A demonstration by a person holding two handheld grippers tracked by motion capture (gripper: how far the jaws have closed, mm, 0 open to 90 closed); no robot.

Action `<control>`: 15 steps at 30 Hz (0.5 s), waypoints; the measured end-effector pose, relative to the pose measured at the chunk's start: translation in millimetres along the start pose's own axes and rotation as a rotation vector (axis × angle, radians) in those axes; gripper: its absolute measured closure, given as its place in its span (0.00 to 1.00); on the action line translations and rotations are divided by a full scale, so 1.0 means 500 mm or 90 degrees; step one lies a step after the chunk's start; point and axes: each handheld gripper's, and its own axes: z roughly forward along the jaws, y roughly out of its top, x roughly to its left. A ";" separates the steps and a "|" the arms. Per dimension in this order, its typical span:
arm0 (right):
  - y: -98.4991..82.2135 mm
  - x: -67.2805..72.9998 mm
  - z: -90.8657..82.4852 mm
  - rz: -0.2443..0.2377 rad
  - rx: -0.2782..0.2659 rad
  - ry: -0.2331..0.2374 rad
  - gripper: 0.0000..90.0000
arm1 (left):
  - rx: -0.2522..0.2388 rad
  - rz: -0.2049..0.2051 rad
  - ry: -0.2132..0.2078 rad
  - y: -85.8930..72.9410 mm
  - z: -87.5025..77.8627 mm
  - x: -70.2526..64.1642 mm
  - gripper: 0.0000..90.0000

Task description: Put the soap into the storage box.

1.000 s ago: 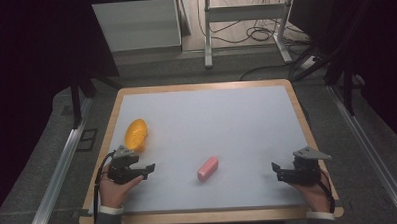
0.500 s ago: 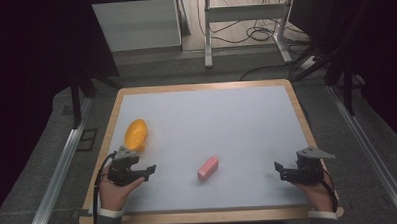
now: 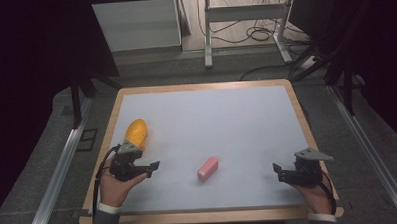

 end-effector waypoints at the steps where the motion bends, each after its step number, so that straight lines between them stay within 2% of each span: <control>1: 0.001 0.001 0.000 -0.001 0.000 0.002 0.09 | 0.000 0.001 -0.002 0.006 0.000 -0.004 0.27; 6: 0.001 -0.002 0.001 -0.001 -0.002 0.004 0.09 | 0.004 0.014 -0.002 0.028 0.004 -0.023 0.26; 15: 0.001 -0.004 0.003 -0.001 0.000 -0.001 0.09 | 0.018 0.037 -0.013 0.047 0.006 -0.042 0.26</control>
